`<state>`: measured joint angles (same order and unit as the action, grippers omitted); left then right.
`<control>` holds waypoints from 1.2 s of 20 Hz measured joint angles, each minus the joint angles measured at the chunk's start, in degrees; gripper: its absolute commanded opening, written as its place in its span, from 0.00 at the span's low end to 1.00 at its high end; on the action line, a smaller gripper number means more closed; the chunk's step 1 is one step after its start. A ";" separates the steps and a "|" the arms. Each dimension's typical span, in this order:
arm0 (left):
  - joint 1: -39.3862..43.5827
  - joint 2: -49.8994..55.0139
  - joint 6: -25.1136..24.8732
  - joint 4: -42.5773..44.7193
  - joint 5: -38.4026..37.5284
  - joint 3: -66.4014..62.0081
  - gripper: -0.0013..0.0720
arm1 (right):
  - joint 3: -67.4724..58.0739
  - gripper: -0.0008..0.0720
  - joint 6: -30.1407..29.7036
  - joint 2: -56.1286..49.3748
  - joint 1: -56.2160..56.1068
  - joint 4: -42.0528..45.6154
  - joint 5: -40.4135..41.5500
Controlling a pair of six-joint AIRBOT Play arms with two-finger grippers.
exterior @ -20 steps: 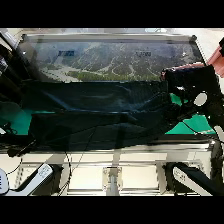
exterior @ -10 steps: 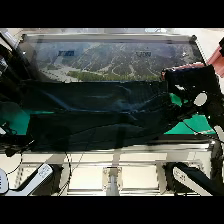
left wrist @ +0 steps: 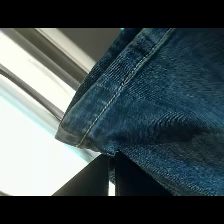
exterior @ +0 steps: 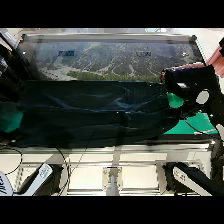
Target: Fold the clothes and pants, and hang the long-sleeved shirts on hangers.
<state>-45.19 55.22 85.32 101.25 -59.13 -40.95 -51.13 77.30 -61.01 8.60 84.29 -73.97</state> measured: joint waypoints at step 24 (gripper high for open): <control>0.04 0.76 0.83 1.75 -0.50 -8.02 0.05 | 8.96 0.32 -32.33 -11.34 13.11 -16.33 -6.51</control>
<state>-45.15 55.99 86.15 103.00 -59.64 -48.97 -42.17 44.97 -72.36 21.71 67.96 -80.49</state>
